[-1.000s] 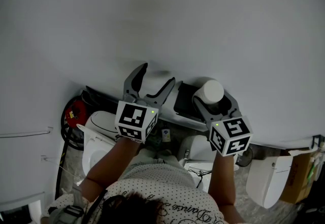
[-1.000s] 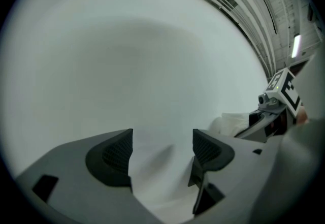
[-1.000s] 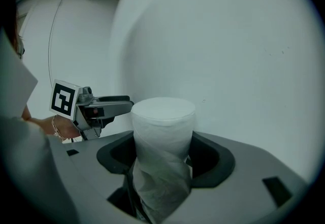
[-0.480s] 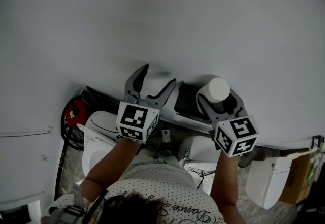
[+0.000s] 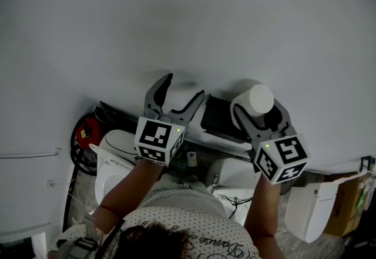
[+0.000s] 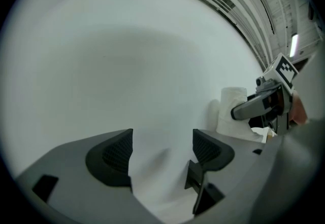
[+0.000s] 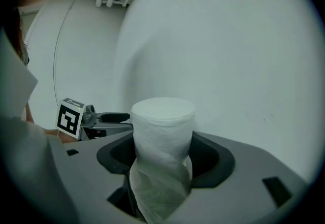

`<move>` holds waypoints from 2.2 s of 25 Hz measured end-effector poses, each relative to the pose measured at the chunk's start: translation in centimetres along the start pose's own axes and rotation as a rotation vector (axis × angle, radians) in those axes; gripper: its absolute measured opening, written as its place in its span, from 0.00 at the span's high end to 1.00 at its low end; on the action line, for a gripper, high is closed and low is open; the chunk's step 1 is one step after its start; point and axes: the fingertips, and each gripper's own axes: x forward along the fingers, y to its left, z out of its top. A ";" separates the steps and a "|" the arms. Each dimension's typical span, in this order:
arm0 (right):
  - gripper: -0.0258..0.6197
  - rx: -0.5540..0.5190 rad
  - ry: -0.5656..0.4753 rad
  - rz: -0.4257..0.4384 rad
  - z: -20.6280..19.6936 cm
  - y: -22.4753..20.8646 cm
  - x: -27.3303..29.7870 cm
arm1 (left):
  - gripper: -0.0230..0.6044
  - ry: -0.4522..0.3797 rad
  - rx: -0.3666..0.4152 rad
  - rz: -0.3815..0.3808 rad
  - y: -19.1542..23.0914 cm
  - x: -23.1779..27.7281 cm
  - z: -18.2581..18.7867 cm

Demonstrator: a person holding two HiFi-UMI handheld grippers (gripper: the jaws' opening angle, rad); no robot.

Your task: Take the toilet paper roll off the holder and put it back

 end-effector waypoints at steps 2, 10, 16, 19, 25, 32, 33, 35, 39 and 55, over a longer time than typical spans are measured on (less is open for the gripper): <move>0.49 -0.001 -0.010 0.003 0.4 0.0 -0.4 | 0.40 0.002 0.003 0.001 -0.2 0.0 0.1; 0.49 -0.007 -0.028 0.007 0.8 0.3 -2.0 | 0.40 -0.010 0.013 0.001 -1.2 -0.7 0.7; 0.49 -0.003 -0.023 0.016 0.5 0.8 -3.2 | 0.40 -0.013 0.017 -0.003 -2.1 -1.4 1.0; 0.49 0.003 -0.022 0.026 0.2 1.3 -3.9 | 0.40 -0.010 0.018 -0.009 -2.6 -1.7 0.9; 0.49 0.006 -0.010 0.036 -0.8 2.6 -5.4 | 0.40 -0.017 0.019 -0.015 -3.5 -2.9 0.9; 0.49 0.022 0.005 0.037 -1.9 3.6 -6.0 | 0.40 -0.014 0.013 -0.020 -3.9 -4.4 0.6; 0.49 0.026 0.007 0.036 -2.1 3.8 -6.0 | 0.40 -0.013 0.013 -0.022 -4.0 -4.6 0.5; 0.49 0.030 0.009 0.036 -2.5 4.1 -6.0 | 0.40 -0.008 0.012 -0.023 -4.0 -5.0 0.3; 0.49 0.038 0.022 0.042 -3.4 4.5 -6.0 | 0.40 -0.011 0.011 -0.011 -4.2 -5.5 0.2; 0.49 0.075 0.033 0.066 -4.0 4.0 -5.2 | 0.42 0.001 0.007 -0.012 -4.1 -4.2 -0.3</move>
